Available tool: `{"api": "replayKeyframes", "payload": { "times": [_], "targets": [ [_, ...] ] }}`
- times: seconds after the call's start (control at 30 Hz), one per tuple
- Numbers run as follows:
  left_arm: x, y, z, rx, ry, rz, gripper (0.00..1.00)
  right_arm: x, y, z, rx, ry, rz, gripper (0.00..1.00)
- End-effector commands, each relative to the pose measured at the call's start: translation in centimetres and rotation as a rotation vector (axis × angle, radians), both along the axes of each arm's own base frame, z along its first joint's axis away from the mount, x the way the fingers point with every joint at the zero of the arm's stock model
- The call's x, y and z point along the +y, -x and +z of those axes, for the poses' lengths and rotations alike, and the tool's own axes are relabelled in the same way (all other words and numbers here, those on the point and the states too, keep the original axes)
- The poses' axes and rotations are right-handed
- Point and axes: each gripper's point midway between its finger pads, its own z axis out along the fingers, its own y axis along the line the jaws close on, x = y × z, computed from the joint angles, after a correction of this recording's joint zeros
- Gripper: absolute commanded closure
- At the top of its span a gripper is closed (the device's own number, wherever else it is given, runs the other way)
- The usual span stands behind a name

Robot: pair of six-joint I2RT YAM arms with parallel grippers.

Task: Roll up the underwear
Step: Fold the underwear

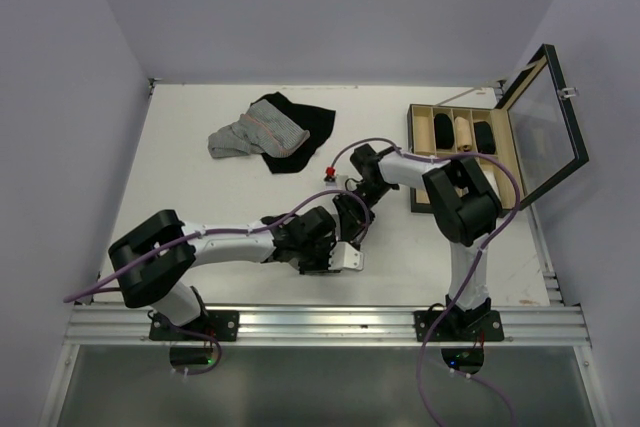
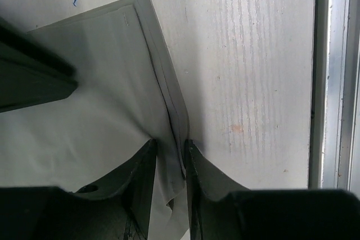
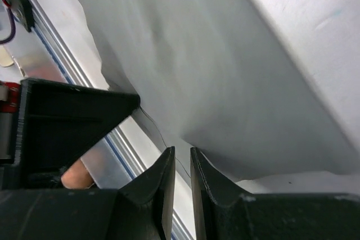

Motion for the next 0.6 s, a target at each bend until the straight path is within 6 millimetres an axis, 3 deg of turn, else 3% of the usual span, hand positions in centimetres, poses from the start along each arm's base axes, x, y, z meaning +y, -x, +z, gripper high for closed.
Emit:
{"api": "replayKeyframes", "payload": {
  "times": [0.0, 0.17, 0.23, 0.27, 0.3, 0.37, 0.43, 0.57],
  "targets": [
    [0.9, 0.9, -1.4, 0.043, -0.056, -0.009, 0.7, 0.8, -3.4, 3.7, -0.137, -0.067, 0.001, 0.78],
    [0.9, 1.3, -1.1, 0.068, -0.058, -0.014, 0.67, 1.6, -6.3, 5.4, -0.227, -0.08, 0.011, 0.78],
    [1.0, 1.1, -1.1, 0.063, -0.065, -0.003, 0.6, 1.7, -6.8, 5.5, -0.223, -0.08, 0.008, 0.78],
    [1.1, 1.0, -1.1, 0.054, -0.064, 0.004, 0.44, 1.9, -7.1, 5.7, -0.231, -0.084, 0.006, 0.78],
    [1.0, 0.9, -0.7, 0.044, -0.052, 0.006, 0.42, 1.9, -7.3, 5.7, -0.232, -0.083, 0.003, 0.78],
    [0.8, 0.8, -0.3, 0.039, -0.039, 0.009, 0.45, 1.8, -7.2, 5.6, -0.229, -0.078, 0.006, 0.78],
    [0.7, 0.7, -0.1, 0.038, -0.033, 0.012, 0.57, 1.7, -7.0, 5.3, -0.22, -0.075, 0.004, 0.78],
    [0.4, 0.6, 0.2, 0.036, -0.025, 0.016, 0.64, 1.5, -6.7, 4.7, -0.209, -0.066, 0.002, 0.78]
  ]
}}
